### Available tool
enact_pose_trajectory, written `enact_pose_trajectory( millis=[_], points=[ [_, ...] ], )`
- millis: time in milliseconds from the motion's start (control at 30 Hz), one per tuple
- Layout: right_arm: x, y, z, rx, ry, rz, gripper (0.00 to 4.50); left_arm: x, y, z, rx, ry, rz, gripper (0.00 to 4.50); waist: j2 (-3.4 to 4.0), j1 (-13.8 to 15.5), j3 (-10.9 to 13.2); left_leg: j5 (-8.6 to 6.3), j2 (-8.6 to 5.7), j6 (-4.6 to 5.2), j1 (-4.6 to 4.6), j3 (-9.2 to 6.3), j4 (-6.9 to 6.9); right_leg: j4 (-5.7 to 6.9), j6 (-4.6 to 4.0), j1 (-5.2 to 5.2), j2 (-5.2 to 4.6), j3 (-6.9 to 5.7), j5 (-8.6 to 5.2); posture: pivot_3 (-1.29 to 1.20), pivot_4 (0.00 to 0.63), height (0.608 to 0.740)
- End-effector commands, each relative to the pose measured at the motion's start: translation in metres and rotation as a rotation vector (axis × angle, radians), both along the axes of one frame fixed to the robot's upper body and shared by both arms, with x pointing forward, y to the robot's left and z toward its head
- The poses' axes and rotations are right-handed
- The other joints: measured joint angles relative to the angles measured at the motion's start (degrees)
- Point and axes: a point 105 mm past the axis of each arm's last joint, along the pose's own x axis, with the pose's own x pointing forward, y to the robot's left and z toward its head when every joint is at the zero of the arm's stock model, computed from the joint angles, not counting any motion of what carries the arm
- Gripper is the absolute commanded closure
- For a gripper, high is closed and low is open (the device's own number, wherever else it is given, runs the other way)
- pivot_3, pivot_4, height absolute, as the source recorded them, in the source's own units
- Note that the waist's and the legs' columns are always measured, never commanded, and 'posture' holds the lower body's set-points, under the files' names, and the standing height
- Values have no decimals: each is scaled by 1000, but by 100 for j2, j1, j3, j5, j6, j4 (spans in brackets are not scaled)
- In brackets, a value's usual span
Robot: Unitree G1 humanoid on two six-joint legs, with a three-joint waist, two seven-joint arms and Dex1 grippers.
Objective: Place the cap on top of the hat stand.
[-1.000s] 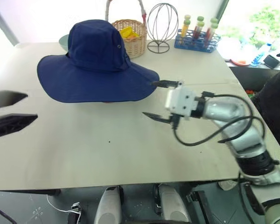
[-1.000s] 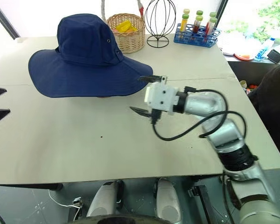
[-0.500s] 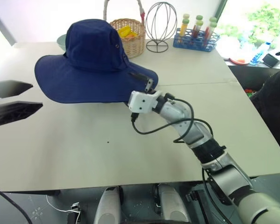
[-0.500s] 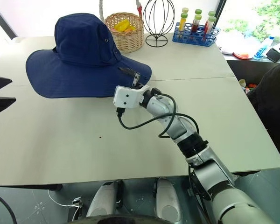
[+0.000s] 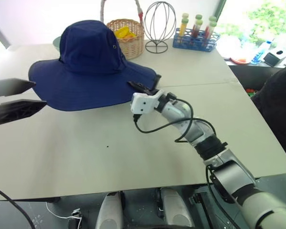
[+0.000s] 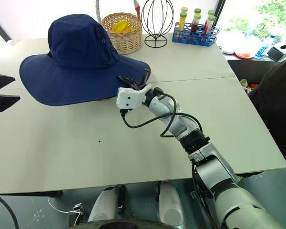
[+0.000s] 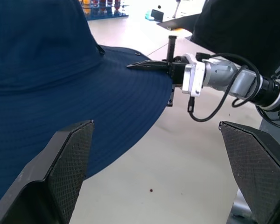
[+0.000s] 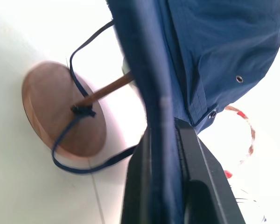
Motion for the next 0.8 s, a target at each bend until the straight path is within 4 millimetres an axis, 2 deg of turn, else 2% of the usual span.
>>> enact_pose_trajectory(
  millis=[33,267,400,567,667,800],
  points=[
    [-5,0,29,-37,-212,21,4463,1,0,4,7,-35,1,0,0,-1,0,0,0,0,0,0,0,0,0,0,0,0,0,0,150,740],
    [-10,4,40,-150,-521,56,4463,6,0,6,7,-50,3,0,-1,-19,0,0,0,0,0,-1,-2,0,-2,-4,1,3,-1,0,150,740],
    [-14,11,31,-187,-600,98,4463,7,0,5,6,-58,2,0,-1,-24,0,0,0,0,0,-2,-7,0,-2,-5,3,4,-1,0,150,740],
    [-14,13,14,-212,-613,117,4463,7,-1,4,3,-71,0,0,-4,-25,0,1,-1,0,-1,-3,-4,0,-3,-4,3,6,-1,0,150,740],
    [-7,10,4,-216,-564,84,4463,8,0,6,-2,-80,10,0,-7,-21,-1,1,-1,1,0,-5,-3,1,-3,-2,4,6,-1,0,150,740],
    [6,5,6,-137,-459,10,4463,10,0,6,0,-84,14,0,-7,-18,-1,1,-1,1,0,-7,-2,1,-3,2,4,6,-1,0,150,740]
  ],
)
